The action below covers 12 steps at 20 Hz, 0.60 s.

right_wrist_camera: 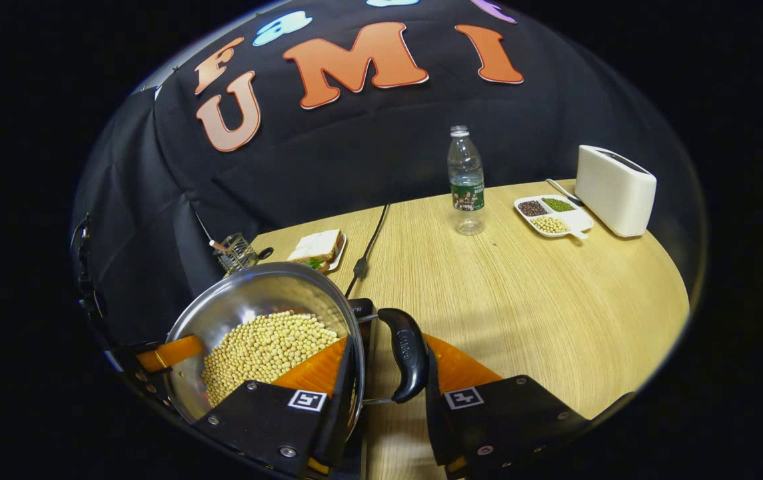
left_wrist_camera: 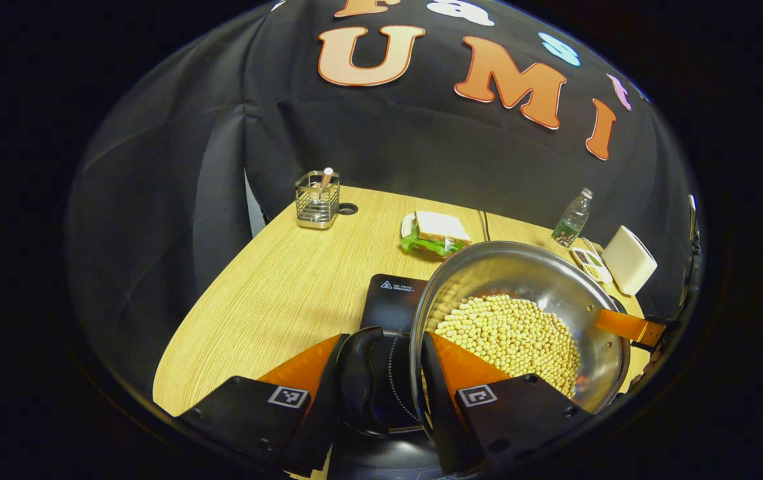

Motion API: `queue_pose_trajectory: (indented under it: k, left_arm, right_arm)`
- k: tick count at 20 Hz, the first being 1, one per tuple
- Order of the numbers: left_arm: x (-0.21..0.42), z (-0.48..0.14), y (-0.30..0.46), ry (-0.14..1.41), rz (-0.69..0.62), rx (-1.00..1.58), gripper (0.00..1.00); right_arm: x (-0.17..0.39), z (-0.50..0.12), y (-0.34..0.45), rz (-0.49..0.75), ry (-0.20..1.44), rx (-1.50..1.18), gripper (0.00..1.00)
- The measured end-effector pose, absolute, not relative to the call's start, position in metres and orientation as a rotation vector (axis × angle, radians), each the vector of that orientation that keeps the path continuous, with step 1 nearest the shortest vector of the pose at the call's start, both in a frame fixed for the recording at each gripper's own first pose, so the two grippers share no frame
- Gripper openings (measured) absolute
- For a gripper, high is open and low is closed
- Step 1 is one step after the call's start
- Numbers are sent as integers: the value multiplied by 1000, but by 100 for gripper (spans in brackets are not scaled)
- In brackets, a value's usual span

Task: First push the handle of the pot to place it horizontally, then grasp the pot with both hands and set it on the induction cooktop.

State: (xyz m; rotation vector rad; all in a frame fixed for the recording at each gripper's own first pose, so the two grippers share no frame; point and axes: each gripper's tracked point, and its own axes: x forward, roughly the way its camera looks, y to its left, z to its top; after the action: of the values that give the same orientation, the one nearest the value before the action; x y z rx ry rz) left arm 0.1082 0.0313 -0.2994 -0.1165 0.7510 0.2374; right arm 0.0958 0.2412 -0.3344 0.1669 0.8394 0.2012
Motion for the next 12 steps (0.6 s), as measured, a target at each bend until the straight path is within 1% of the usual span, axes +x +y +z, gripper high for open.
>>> queue_pose_trajectory:
  k: [2, 3, 4, 5, 6, 8, 10, 11, 12]
  left_arm:
    - [107, -298, 30, 759, 239, -117, 65]
    - [109, -297, 30, 748, 238, -118, 68]
    - [107, -301, 31, 755, 243, -118, 68]
    - [107, -302, 31, 752, 252, -114, 72]
    - [107, -301, 31, 749, 258, -109, 71]
    - [110, -289, 31, 705, 266, -98, 75]
    - [113, -262, 40, 635, 308, -41, 78]
    - [112, -249, 42, 606, 325, -14, 92]
    - [113, -237, 39, 580, 330, 2, 99]
  right_arm:
    - [96, -338, 245, 209, 852, 164, 50]
    - [98, -336, 246, 207, 835, 161, 50]
    - [95, -335, 244, 209, 836, 162, 51]
    - [94, -334, 244, 214, 833, 161, 51]
    - [93, -335, 244, 229, 834, 153, 53]
    - [92, -332, 243, 258, 825, 147, 57]
    - [94, -315, 235, 257, 771, 135, 60]
    - [97, -306, 228, 251, 743, 128, 65]
    - [97, -298, 220, 240, 720, 117, 69]
